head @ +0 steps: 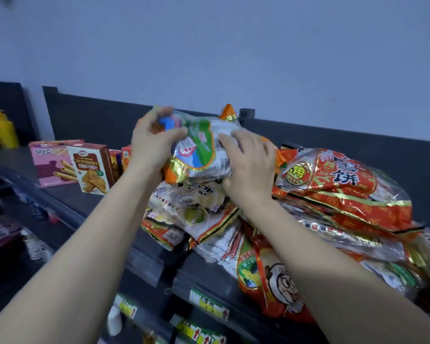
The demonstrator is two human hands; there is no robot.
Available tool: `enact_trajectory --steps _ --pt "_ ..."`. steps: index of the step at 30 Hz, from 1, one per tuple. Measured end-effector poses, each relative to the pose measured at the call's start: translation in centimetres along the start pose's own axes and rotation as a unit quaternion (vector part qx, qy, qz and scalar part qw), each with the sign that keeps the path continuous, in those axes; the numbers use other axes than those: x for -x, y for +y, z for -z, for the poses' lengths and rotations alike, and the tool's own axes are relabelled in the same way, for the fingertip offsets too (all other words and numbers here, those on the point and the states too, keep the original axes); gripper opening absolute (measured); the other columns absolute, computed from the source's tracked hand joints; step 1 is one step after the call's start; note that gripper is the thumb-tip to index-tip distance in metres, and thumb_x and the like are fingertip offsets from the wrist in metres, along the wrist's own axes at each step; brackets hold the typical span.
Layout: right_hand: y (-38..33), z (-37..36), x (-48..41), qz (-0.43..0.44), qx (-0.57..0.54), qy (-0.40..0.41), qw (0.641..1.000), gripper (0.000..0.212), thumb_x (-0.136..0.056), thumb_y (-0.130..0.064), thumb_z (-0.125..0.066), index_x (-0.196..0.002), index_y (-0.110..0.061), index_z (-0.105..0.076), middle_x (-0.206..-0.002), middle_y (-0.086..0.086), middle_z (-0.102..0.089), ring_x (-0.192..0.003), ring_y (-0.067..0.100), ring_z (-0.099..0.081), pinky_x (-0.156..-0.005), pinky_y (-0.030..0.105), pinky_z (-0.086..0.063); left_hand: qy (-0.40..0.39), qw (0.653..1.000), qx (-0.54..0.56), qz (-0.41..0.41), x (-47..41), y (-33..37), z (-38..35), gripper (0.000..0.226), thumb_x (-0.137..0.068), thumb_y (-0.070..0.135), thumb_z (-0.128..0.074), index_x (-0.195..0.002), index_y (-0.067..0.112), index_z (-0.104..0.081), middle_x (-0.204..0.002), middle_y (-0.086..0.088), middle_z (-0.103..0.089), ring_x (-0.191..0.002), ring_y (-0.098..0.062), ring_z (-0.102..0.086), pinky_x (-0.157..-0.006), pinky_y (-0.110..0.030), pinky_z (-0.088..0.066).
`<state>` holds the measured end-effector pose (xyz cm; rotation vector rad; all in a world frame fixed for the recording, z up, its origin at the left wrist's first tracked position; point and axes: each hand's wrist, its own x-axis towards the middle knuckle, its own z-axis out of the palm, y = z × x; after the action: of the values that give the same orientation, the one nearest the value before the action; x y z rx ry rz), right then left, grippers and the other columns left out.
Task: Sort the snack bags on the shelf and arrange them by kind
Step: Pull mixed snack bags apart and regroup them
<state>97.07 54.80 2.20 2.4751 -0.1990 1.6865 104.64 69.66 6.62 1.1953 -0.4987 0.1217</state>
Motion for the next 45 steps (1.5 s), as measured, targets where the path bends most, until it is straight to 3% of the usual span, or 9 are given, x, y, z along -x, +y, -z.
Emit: enact_trajectory --steps 4,9,17,24,31,35,37,40,45 --pt "3.1 1.1 -2.4 -0.119 -0.074 0.034 0.99 0.052 -0.061 -0.008 -0.072 -0.111 -0.02 -0.068 -0.106 0.0 -0.068 -0.1 0.028 -0.059 -0.084 0.037 -0.041 -0.011 0.997 0.079 -0.012 -0.9 0.6 -3.1 0.049 -0.1 0.035 -0.048 -0.14 0.008 -0.042 -0.118 -0.005 -0.062 -0.096 -0.009 -0.065 -0.06 -0.022 -0.053" --pt "7.0 1.4 -2.6 -0.225 -0.157 0.038 0.961 0.027 -0.074 -0.013 -0.065 -0.099 -0.022 -0.067 -0.096 -0.004 -0.066 -0.096 0.024 -0.054 -0.067 0.029 -0.034 0.025 0.994 -0.077 -0.071 -1.7 -2.4 -6.1 0.03 -0.1 0.022 -0.049 -0.13 0.019 -0.05 -0.126 -0.001 -0.055 -0.112 -0.011 -0.053 -0.093 -0.037 -0.05" --pt "9.5 2.1 -5.0 -0.307 -0.208 0.055 0.927 0.017 -0.079 -0.022 -0.071 -0.087 -0.028 -0.057 -0.079 -0.009 -0.059 -0.076 0.018 -0.053 -0.051 0.021 -0.029 -0.092 0.916 -0.391 -0.001 -4.8 -8.7 -7.5 0.079 -0.088 0.02 -0.067 -0.152 0.015 -0.022 -0.157 -0.006 -0.026 -0.143 -0.027 -0.026 -0.114 -0.045 -0.031" --pt "9.4 1.2 -6.2 -0.357 -0.244 0.098 0.896 0.02 -0.077 -0.023 -0.074 -0.085 -0.028 -0.056 -0.08 -0.012 -0.063 -0.078 0.014 -0.06 -0.062 0.022 -0.044 -0.156 0.879 -0.449 -0.038 -10.9 -12.6 -9.4 0.071 -0.071 0.026 -0.08 -0.13 0.016 -0.042 -0.134 -0.005 -0.048 -0.126 -0.029 -0.045 -0.098 -0.052 -0.046" --pt "9.9 1.0 -6.8 -0.363 -0.235 0.136 0.891 0.023 -0.073 -0.011 -0.07 -0.085 -0.026 -0.058 -0.083 -0.008 -0.067 -0.08 0.015 -0.063 -0.072 0.035 -0.053 -0.163 0.869 -0.466 -0.022 -13.9 -14.7 -10.6 0.115 -0.074 0.019 -0.079 -0.153 0.023 0.004 -0.133 -0.016 -0.052 -0.121 -0.037 -0.051 -0.101 -0.054 -0.042" --pt "9.9 1.0 -6.6 -0.368 -0.229 0.13 0.892 0.032 -0.074 -0.01 -0.07 -0.077 -0.036 -0.052 -0.08 -0.017 -0.064 -0.082 0.012 -0.063 -0.076 0.034 -0.054 -0.137 0.801 -0.58 -0.06 -13.8 -13.9 -10.2 0.072 -0.074 0.042 -0.079 -0.136 0.02 -0.048 -0.124 -0.007 -0.057 -0.121 -0.031 -0.047 -0.098 -0.045 -0.035" --pt "9.6 1.1 -6.3 -0.367 -0.235 0.126 0.891 0.032 -0.074 -0.01 -0.071 -0.079 -0.036 -0.053 -0.081 -0.019 -0.063 -0.083 0.01 -0.063 -0.077 0.033 -0.054 -0.118 0.825 -0.548 -0.072 -13.9 -13.8 -9.5 0.028 -0.08 0.039 -0.075 -0.103 0.025 -0.068 -0.112 -0.006 -0.06 -0.112 -0.03 -0.051 -0.09 -0.042 -0.037" --pt "9.1 1.8 -6.2 -0.363 -0.248 0.133 0.888 0.029 -0.075 -0.011 -0.072 -0.085 -0.033 -0.056 -0.083 -0.015 -0.065 -0.084 0.011 -0.064 -0.077 0.032 -0.054 -0.081 0.882 -0.456 -0.084 -13.3 -14.2 -8.9 0.028 -0.088 0.02 -0.067 -0.065 0.017 -0.051 -0.095 -0.013 -0.06 -0.091 -0.034 -0.057 -0.064 -0.035 -0.04" --pt "9.0 4.9 -6.5 -0.351 -0.274 0.18 0.877 0.029 -0.074 -0.012 -0.072 -0.079 -0.035 -0.056 -0.082 -0.012 -0.067 -0.083 0.013 -0.065 -0.077 0.034 -0.055 0.007 0.912 -0.395 -0.11 -11.2 -10.1 -9.5 0.008 -0.094 0.015 -0.053 -0.093 0.008 -0.056 -0.101 -0.013 -0.061 -0.093 -0.037 -0.057 -0.072 -0.041 -0.041"
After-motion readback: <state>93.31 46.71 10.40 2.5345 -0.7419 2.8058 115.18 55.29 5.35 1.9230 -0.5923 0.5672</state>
